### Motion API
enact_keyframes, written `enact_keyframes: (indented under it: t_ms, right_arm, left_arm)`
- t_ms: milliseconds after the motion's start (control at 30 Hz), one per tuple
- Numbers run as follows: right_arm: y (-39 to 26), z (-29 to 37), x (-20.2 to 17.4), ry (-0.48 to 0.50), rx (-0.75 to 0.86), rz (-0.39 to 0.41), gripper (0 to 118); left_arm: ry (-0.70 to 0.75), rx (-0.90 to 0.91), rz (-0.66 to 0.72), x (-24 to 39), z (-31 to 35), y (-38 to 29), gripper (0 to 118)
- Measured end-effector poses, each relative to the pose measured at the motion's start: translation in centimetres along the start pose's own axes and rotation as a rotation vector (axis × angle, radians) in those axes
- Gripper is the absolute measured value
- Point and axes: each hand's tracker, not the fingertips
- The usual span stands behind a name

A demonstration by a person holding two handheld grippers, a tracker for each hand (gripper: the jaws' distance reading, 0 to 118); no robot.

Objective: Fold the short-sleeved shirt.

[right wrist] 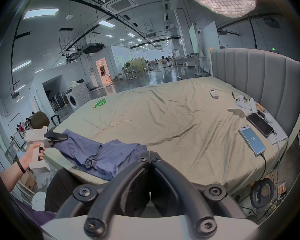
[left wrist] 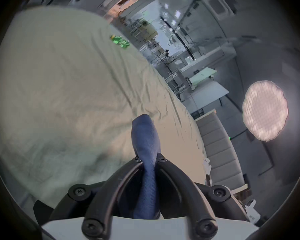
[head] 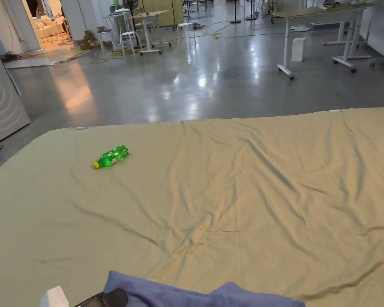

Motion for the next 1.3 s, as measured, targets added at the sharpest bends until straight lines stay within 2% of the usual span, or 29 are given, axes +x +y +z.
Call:
enact_keyframes:
  t_ms: [33, 67, 133, 200, 233, 333, 500, 533, 567, 600, 633, 667, 733, 767, 833, 867, 900, 933, 1067, 1100, 1167, 1200, 1233, 1267, 1300]
  right_arm:
    - [0.0, -0.1, -0.1, 0.003, -0.002, 0.0, 0]
    - [-0.1, -0.1, -0.2, 0.004, -0.004, -0.001, 0]
    - [-0.2, 0.1, -0.3, 0.001, -0.003, 0.003, 0]
    - [-0.2, 0.6, -0.3, -0.005, 0.002, 0.008, 0]
    - [-0.4, 0.9, 0.0, -0.004, 0.007, -0.003, 0]
    - [-0.7, 1.7, 1.0, -0.004, 0.025, -0.1, 0]
    - [-1.4, 3.2, 1.7, -0.073, 0.034, -0.095, 0]
    - [-1.6, 3.4, 1.9, -0.079, 0.034, -0.098, 0]
    - [-1.8, 3.5, 2.1, -0.085, 0.032, -0.104, 0]
    - [-1.9, 3.5, 2.2, -0.088, 0.028, -0.11, 0]
    - [-2.2, 3.4, 2.5, -0.089, 0.025, -0.117, 0]
    - [-2.3, 3.3, 2.6, -0.089, 0.018, -0.125, 0]
    - [-2.5, 3.2, 2.8, -0.089, 0.011, -0.129, 0]
    - [-2.6, 3.1, 2.9, -0.088, 0.009, -0.13, 0]
    - [-2.6, 2.9, 3.0, -0.081, 0.003, -0.13, 0]
    - [-2.6, 2.9, 3.0, -0.078, 0.002, -0.13, 0]
    - [-2.6, 2.9, 2.9, -0.075, 0.001, -0.131, 0]
    - [-2.6, 2.8, 2.9, -0.071, 0.0, -0.132, 0]
    - [-2.7, 2.4, 2.9, -0.061, -0.021, -0.133, 0]
    - [-2.7, 2.4, 2.8, -0.061, -0.03, -0.128, 0]
    - [-2.4, 2.4, 2.3, -0.062, -0.038, -0.105, 0]
    - [-2.4, 2.6, 2.1, -0.063, -0.037, -0.099, 0]
    - [-2.4, 2.6, 2.0, -0.059, -0.037, -0.099, 0]
    - [-2.4, 2.5, 2.0, -0.051, -0.041, -0.105, 0]
    - [-2.5, 2.3, 1.8, -0.047, -0.044, -0.108, 0]
  left_arm:
    - [-0.006, -0.012, -0.028, 1.9, -0.5, -0.5, 10]
    - [-0.022, -0.011, -0.061, -0.2, -2.4, -1.1, 10]
    - [-0.009, -0.002, -0.066, 3.2, -3.8, -2.5, 10]
    - [-0.003, -0.03, -0.157, 7.3, -6.3, -4.5, 10]
    - [0.006, -0.056, -0.202, 8.7, -7.7, -5.8, 10]
    - [0.038, -0.161, -0.347, 12.1, -12.4, -10.1, 10]
    - [0.064, -0.306, -0.441, 14.6, -18.4, -14.9, 10]
    - [0.08, -0.33, -0.47, 14.6, -19.2, -15.4, 15]
    - [0.087, -0.357, -0.483, 14.6, -19.8, -15.8, 29]
    - [0.065, -0.374, -0.497, 14.4, -19.4, -15.6, 55]
    - [0.007, -0.343, -0.499, 14.3, -18.9, -15.5, 70]
    - [-0.063, -0.293, -0.488, 14.2, -18.0, -15.1, 77]
    - [-0.16, -0.197, -0.434, 13.6, -15.6, -13.7, 78]
    - [-0.161, -0.158, -0.389, 12.9, -15.1, -12.9, 78]
    - [-0.064, -0.092, -0.257, 11.1, -14.7, -11.7, 75]
    - [-0.006, -0.09, -0.174, 11.8, -13.6, -11.5, 64]
    - [0.001, -0.125, -0.118, 10.9, -14.1, -11.5, 32]
    - [-0.042, -0.182, -0.1, 10.2, -14.8, -11.8, 8]
    - [-0.253, -0.446, -0.042, 10.0, -19.3, -15.6, 6]
    - [-0.201, -0.467, -0.068, 10.3, -20.1, -16.7, 4]
    - [-0.003, -0.569, -0.247, 11.1, -22.4, -19.0, 2]
    - [-0.023, -0.559, -0.294, 10.9, -22.5, -19.8, 1]
    - [-0.111, -0.515, -0.27, 11.1, -22.3, -20.0, 1]
    - [-0.075, -0.519, -0.272, 15.6, -20.7, -20.1, 1]
    - [-0.065, -0.523, -0.287, 16.2, -20.6, -19.8, 1]
